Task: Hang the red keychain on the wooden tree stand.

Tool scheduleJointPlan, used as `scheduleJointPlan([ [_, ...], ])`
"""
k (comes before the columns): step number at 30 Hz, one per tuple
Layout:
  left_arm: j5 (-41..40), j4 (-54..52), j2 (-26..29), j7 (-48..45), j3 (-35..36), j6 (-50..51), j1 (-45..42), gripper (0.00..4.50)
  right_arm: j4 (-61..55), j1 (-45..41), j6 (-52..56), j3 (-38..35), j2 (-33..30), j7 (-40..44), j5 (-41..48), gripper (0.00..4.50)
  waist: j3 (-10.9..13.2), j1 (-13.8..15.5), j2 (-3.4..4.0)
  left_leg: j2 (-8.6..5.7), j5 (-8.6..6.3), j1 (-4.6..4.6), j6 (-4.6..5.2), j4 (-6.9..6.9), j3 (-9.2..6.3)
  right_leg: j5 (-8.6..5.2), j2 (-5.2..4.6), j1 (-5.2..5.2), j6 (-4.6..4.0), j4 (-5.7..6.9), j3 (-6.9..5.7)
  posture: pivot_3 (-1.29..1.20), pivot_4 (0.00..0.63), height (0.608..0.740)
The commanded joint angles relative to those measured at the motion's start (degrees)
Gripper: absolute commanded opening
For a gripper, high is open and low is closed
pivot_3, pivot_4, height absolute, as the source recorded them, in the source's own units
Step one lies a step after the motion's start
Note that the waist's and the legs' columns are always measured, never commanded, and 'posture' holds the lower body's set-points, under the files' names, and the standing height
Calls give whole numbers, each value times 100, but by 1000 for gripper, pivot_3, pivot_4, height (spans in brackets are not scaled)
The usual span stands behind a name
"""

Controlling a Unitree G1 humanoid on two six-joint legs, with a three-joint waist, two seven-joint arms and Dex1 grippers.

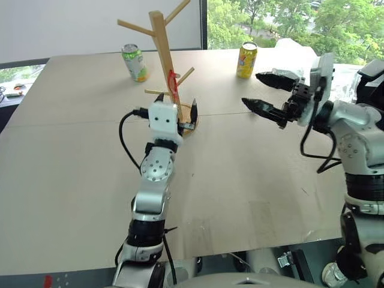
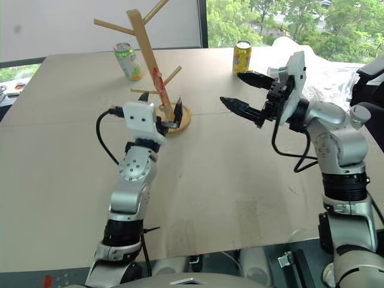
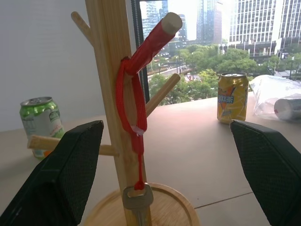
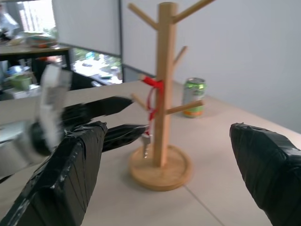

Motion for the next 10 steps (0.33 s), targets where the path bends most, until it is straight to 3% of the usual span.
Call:
scheduleJointPlan([
  [1, -92, -423, 134, -19, 314, -429, 595, 4490, 580, 317, -1108, -93, 645, -1178, -882, 4500, 1, 3, 1, 2, 0, -2, 0, 0, 1, 0, 0, -3, 0, 1, 0, 0, 150, 740],
  [10, -62, -179, 81, 396, 929, -722, 1353, 4490, 1417, 1020, -2483, -32, 1580, -2337, -1849, 4500, 1, 19, 3, 3, 0, 1, 0, 5, 0, 0, -4, 3, 0, 2, 0, 0, 150, 740],
])
